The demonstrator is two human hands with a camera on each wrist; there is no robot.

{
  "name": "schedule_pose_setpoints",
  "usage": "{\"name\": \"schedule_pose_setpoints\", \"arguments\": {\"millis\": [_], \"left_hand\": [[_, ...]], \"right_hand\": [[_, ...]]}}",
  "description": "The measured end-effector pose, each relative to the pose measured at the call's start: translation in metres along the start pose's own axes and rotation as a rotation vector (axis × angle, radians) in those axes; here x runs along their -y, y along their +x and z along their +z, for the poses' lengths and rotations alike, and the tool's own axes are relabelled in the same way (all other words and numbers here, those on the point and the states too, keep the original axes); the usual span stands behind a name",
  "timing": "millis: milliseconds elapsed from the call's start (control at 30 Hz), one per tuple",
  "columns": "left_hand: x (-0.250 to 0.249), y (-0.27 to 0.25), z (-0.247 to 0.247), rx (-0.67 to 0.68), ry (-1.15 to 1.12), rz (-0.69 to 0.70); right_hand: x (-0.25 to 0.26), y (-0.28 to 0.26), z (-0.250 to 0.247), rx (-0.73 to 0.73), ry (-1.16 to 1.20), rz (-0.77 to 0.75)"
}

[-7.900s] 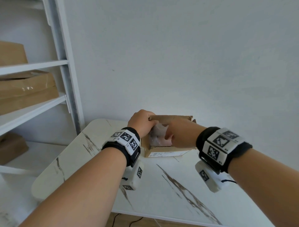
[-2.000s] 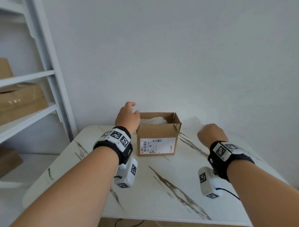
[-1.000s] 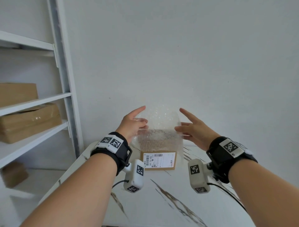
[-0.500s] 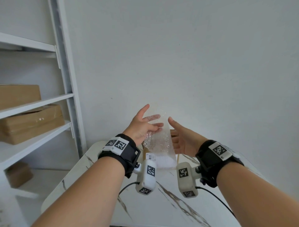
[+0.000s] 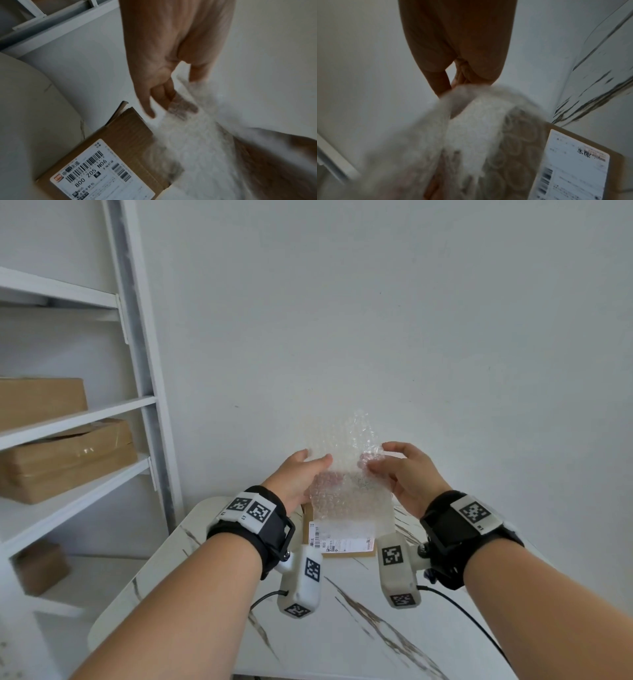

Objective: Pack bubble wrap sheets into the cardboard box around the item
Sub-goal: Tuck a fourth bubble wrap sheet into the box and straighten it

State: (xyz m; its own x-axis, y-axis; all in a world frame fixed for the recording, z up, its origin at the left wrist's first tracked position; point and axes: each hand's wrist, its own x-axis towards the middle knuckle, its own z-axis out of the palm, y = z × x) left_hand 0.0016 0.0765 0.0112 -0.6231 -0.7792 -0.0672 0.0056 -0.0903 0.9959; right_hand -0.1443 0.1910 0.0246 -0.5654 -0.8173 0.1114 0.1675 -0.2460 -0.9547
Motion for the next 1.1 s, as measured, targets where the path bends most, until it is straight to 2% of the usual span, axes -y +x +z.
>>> {"name": "schedule_pose_setpoints", "arguments": {"millis": [67,200,267,367,500,633,800,933,1033,1100], "left_hand": [[0.001,0.004,0.000,-0.113,0.054,0.101],[-0.003,0.001,0.000,-0.225,0.099,0.234],[-0.005,-0.001,-0.001,-0.219,0.082,0.255],[-0.007,-0.003,-0.005,-0.118,0.059,0.257],[-0.009,-0.006,-0.009,0.027,0.246,0.226],[-0.010,-0.009,-0.006,-0.043,0.551,0.232],[-0.010,-0.006,-0.003,-0.184,0.718,0.278],[-0.010,-0.003,-0.001,-0.143,0.903,0.341],[-0.010,-0.001,0.002,-0.135,0.896,0.370],[-0.012,0.002,0.000,-0.138,0.743,0.362]], "right_hand": [[0.000,0.000,-0.001,0.017,-0.011,-0.022],[0.003,-0.002,-0.005,0.207,-0.198,0.035],[0.003,0.001,-0.008,0.236,-0.276,0.045],[0.003,0.006,-0.010,0.163,-0.397,0.017],[0.001,0.010,-0.009,0.091,-0.552,-0.059],[0.001,0.012,-0.008,0.073,-0.621,-0.120],[0.008,0.008,-0.003,0.068,-0.696,-0.178],[0.012,0.005,0.003,0.080,-0.729,-0.198],[0.015,0.005,0.005,0.073,-0.783,-0.262],[0.017,0.008,0.006,0.085,-0.754,-0.240]]}}
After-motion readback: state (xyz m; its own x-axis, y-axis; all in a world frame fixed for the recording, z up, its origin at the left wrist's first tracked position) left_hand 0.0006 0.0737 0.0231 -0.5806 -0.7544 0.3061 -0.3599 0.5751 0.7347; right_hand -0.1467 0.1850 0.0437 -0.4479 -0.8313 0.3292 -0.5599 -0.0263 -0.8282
